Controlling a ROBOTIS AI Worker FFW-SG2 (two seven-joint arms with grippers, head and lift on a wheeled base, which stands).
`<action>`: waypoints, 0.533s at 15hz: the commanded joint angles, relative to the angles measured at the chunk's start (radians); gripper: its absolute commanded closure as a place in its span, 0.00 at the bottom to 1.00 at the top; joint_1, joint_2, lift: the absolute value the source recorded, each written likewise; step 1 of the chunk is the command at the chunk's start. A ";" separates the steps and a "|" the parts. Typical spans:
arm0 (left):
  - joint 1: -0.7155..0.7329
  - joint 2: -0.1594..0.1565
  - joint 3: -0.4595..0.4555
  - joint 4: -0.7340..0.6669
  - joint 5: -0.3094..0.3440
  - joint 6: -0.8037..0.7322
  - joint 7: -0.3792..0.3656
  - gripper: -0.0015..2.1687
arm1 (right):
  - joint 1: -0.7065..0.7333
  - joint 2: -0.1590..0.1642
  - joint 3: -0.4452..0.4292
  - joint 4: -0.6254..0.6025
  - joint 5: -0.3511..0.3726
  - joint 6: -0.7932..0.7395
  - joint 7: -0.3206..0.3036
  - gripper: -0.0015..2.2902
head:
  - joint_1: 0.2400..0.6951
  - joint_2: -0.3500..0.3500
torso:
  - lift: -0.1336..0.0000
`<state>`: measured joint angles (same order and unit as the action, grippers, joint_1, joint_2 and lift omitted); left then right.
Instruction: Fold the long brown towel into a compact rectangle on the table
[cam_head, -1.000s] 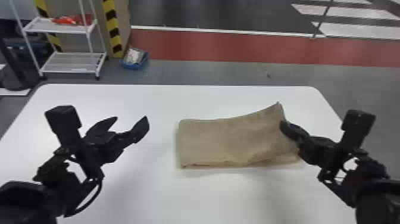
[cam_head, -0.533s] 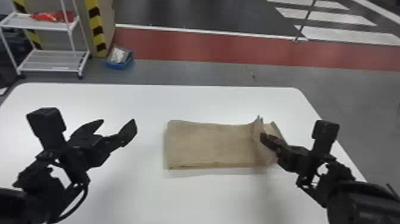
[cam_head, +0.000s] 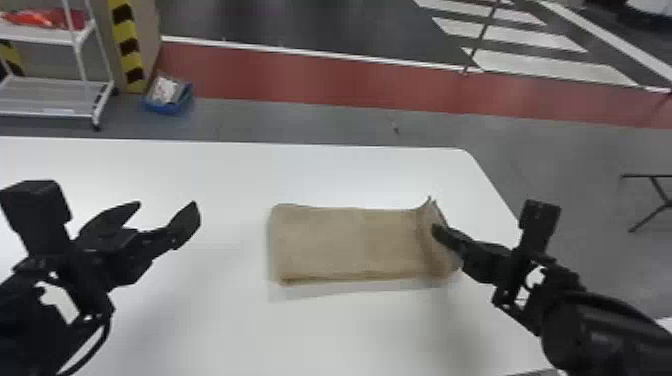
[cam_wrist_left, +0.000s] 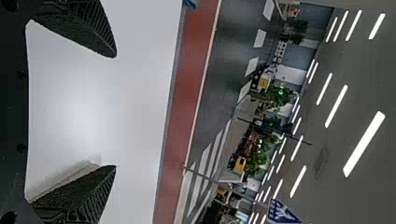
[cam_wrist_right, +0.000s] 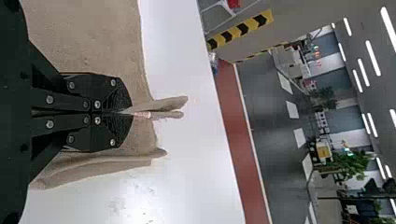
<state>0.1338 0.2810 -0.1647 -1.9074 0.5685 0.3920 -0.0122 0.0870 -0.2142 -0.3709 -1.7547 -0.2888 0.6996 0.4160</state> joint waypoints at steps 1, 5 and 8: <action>-0.002 -0.003 -0.003 0.004 -0.006 0.000 0.000 0.01 | -0.006 0.007 0.021 0.043 0.020 -0.047 -0.002 0.53 | 1.00 0.15 | 0.07; -0.002 -0.003 0.005 0.007 -0.006 0.000 0.000 0.01 | -0.006 0.007 -0.029 -0.028 -0.004 -0.031 0.000 0.53 | 1.00 0.16 | 0.07; -0.010 -0.003 0.004 0.011 -0.007 0.000 0.000 0.01 | -0.016 -0.001 -0.068 -0.042 -0.015 -0.016 0.000 0.53 | 1.00 0.14 | 0.07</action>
<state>0.1284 0.2776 -0.1599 -1.8984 0.5621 0.3920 -0.0122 0.0772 -0.2115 -0.4174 -1.7918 -0.2999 0.6745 0.4157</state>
